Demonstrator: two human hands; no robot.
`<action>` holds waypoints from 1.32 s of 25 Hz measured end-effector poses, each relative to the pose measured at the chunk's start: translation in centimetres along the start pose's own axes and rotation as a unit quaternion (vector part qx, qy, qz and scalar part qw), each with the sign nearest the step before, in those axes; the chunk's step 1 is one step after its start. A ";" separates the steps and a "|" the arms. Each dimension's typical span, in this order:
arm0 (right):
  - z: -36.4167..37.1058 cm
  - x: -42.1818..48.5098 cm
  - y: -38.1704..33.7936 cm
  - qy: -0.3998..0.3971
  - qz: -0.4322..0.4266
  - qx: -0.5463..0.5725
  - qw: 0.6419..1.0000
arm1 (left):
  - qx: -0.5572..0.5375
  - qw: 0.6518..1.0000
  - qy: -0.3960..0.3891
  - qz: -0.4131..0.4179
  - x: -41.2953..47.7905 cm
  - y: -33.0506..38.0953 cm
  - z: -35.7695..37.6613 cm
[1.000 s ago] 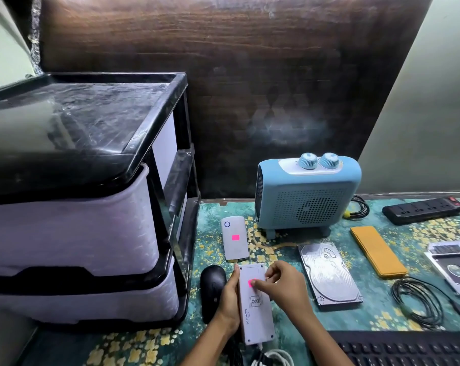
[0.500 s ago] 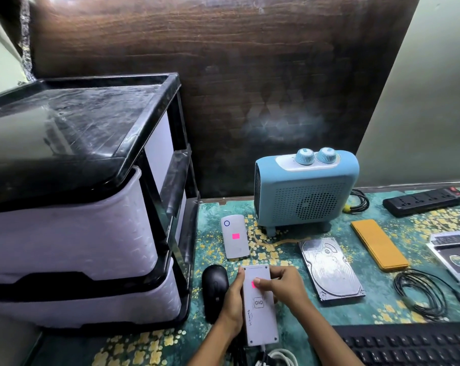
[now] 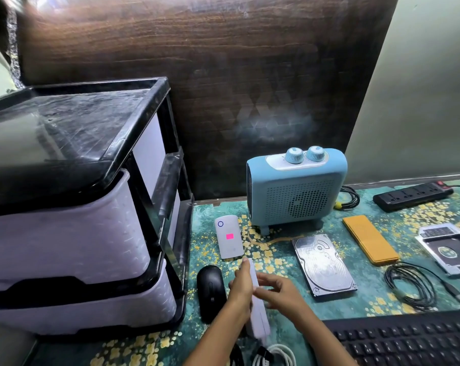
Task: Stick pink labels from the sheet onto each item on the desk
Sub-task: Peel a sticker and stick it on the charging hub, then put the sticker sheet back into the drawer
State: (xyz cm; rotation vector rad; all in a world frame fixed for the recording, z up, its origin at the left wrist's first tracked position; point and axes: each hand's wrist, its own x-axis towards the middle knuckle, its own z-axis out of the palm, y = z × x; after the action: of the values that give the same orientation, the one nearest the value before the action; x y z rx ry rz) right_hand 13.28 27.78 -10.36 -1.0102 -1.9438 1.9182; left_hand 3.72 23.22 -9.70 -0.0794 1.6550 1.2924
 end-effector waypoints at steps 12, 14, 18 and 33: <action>-2.0 1.6 3.0 0.110 0.020 -0.260 0.959 | 0.119 0.990 0.038 0.069 -1.1 -0.1 0.8; -2.8 0.7 2.5 0.132 0.001 -0.232 0.964 | 0.196 0.966 0.083 0.146 -0.9 -1.0 1.3; -7.5 -2.3 1.2 0.188 -0.037 -0.104 0.976 | 0.318 0.866 0.065 0.381 -3.0 -1.8 4.9; -38.2 -10.2 5.3 0.438 0.001 -0.082 0.895 | 0.273 0.867 -0.112 0.401 -5.1 -3.8 29.9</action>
State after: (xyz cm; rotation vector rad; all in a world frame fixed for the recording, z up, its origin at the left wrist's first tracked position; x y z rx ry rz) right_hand 45.50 51.24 -7.80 -1.5578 -1.5359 0.9786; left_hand 27.75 41.84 -6.80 1.1684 1.8452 1.2708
